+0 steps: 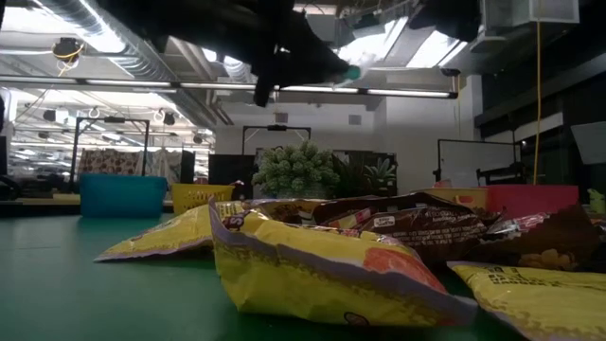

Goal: Sort candy
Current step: Put the blue gummy into the blue bin

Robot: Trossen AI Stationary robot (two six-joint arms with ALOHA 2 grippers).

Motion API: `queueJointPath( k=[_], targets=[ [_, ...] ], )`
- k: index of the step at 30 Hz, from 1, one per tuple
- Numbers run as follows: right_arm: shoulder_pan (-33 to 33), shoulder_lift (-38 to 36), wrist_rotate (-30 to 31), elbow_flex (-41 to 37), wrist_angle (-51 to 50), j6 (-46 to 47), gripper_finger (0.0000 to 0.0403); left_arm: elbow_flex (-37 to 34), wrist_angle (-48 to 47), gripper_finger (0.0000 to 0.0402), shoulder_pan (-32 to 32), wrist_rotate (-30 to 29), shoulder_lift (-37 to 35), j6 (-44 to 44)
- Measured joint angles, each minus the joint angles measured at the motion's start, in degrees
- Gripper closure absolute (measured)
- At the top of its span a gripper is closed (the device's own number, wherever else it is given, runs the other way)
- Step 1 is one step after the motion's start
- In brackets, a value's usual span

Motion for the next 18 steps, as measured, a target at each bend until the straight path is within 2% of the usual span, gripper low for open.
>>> queueJointPath(
  k=[3,11,18],
  targets=[
    [0.0,-1.0,0.0,0.0,-2.0,0.1,0.0219,0.0,-7.9,0.0351,2.8,0.0,-5.0,0.2],
    [0.0,-0.8,-0.2,0.0,-6.3,0.7,0.0219,0.1,-39.2,0.0351,11.5,-0.6,-22.9,0.6],
    [0.0,-0.1,-0.3,0.0,-6.8,0.7,0.0219,0.1,-71.2,0.0351,17.8,-9.7,-35.5,-3.5]
  ],
)
